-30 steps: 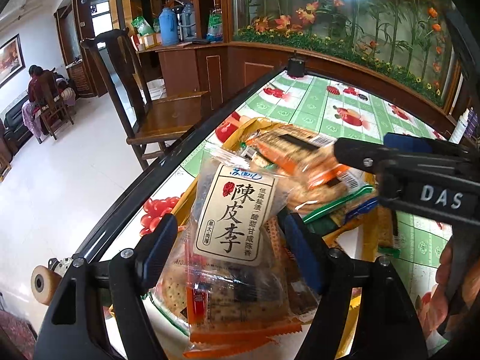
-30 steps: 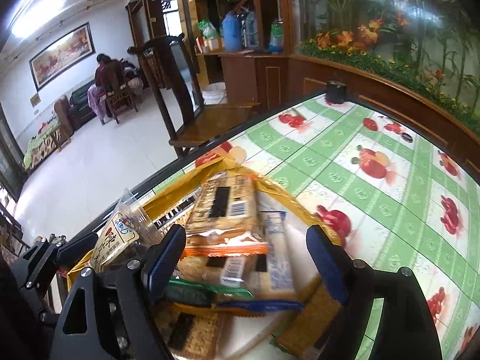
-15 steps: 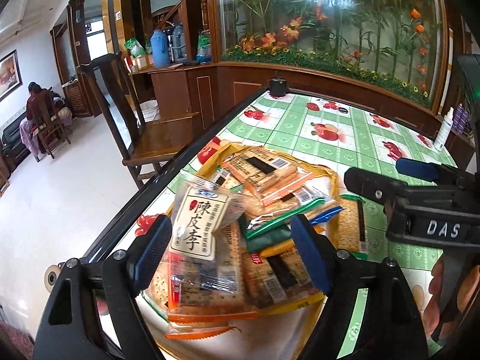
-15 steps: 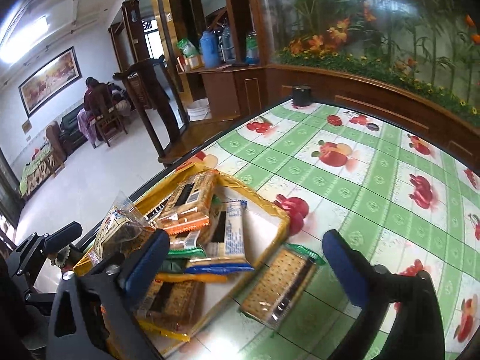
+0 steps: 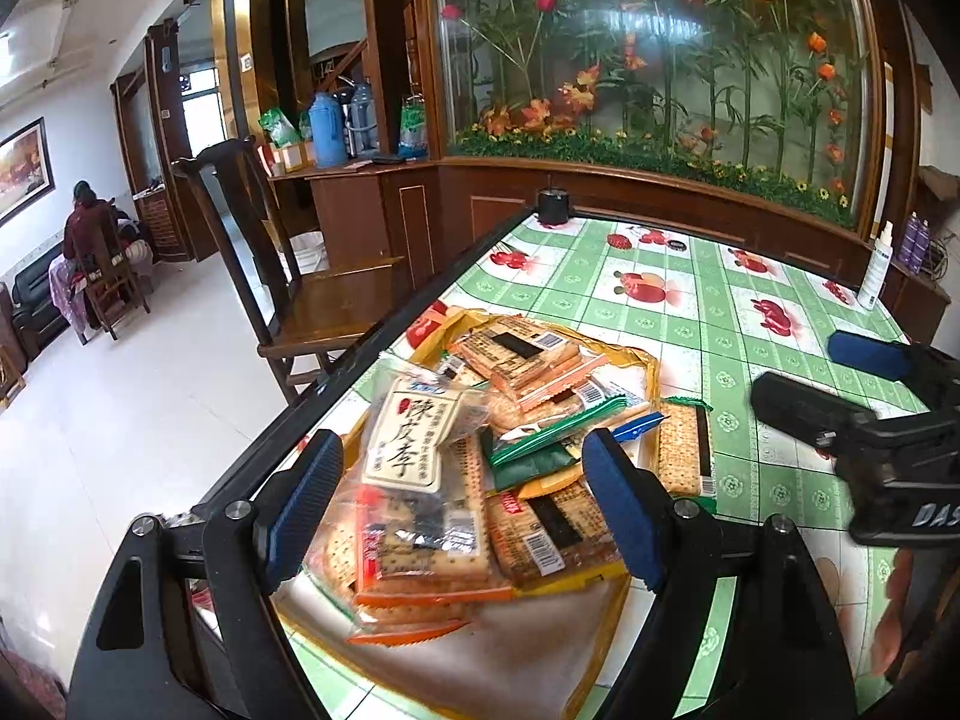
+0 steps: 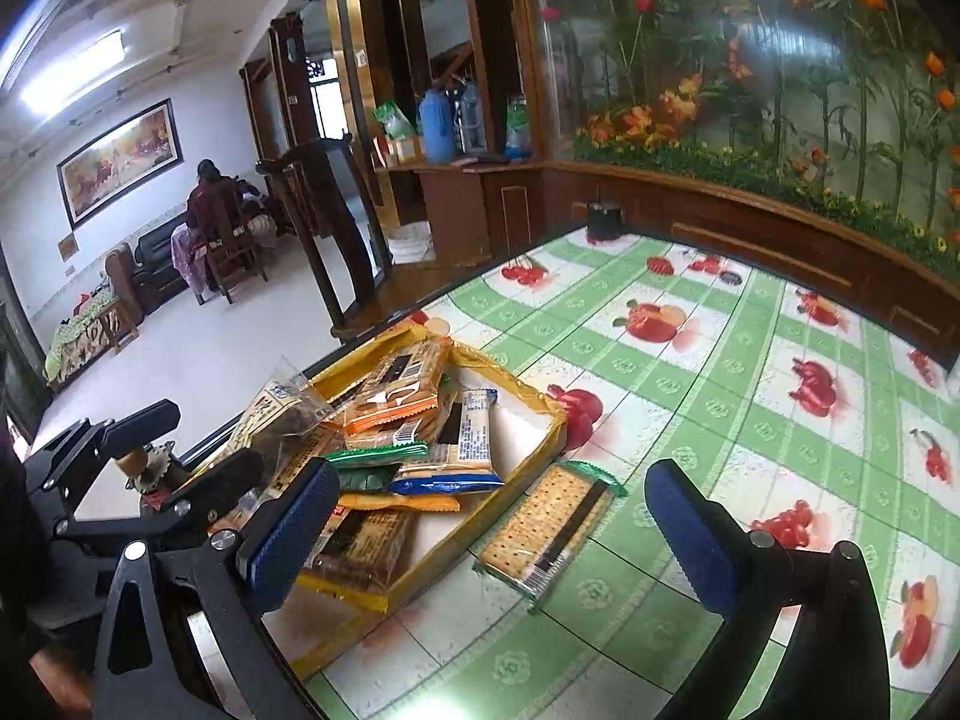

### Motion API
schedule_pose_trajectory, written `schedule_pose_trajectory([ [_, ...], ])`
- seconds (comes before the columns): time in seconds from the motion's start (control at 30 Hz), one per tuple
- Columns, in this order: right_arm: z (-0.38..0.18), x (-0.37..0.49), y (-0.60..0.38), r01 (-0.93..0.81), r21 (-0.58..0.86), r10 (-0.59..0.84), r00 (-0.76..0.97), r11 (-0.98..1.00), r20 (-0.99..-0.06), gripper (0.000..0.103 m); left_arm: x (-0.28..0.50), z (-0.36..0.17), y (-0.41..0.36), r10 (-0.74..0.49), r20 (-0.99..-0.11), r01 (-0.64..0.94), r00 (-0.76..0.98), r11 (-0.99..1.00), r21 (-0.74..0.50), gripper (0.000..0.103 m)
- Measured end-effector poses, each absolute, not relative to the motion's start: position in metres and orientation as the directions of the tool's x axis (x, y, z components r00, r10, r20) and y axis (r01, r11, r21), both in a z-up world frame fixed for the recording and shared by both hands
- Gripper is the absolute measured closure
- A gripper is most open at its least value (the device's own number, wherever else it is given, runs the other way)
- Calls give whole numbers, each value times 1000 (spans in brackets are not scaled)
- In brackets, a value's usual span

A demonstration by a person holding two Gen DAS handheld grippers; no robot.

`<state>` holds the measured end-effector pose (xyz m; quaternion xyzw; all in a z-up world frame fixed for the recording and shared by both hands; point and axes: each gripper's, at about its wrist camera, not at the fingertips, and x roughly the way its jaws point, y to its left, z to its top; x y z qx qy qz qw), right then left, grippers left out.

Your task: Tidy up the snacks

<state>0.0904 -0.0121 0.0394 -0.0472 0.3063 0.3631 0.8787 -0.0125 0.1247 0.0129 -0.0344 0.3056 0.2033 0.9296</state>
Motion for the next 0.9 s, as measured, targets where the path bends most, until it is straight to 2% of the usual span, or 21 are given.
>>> schedule_pose_trajectory([
  [0.27,46,67,-35,-689,111,626,566,717,-536,0,-40,21,137,367,-537,-422,759,906,23,20],
  [0.53,29,45,-28,-729,70,630,534,681,-564,0,-58,18,137,344,-564,-413,751,911,6,20],
  [0.9,6,4,-16,-802,-24,633,489,597,-599,0,-82,1,111,342,-570,-353,747,931,96,20],
])
